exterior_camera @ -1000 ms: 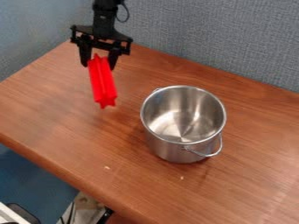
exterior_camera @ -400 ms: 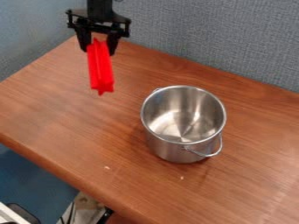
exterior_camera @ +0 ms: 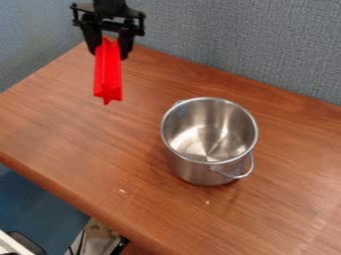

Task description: Put the red object in the metal pot

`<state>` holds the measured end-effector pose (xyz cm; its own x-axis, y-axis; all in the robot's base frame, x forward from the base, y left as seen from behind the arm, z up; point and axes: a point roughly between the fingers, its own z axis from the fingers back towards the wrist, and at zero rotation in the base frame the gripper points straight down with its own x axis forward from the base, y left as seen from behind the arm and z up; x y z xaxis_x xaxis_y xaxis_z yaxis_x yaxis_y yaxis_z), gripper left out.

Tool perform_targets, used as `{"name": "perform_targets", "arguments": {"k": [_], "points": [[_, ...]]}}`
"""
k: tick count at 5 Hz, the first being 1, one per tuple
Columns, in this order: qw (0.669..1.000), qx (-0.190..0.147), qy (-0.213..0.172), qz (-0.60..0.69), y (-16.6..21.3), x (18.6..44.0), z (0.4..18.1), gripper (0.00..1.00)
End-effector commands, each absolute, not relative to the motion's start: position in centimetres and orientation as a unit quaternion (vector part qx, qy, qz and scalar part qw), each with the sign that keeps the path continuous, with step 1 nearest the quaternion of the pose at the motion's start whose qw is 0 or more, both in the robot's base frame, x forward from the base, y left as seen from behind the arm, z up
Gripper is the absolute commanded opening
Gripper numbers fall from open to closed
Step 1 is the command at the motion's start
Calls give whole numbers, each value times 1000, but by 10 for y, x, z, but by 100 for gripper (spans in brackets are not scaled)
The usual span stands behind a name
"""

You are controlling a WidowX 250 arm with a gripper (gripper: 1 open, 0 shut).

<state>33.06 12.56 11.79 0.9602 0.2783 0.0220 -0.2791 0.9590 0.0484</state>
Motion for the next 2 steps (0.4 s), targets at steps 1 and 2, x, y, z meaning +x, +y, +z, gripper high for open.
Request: {"name": "perform_targets", "arguments": {"k": [1,2], "points": [[995,20,-31,96,90,327,140,0],[999,11,-17,50,52,321,131,0]]}}
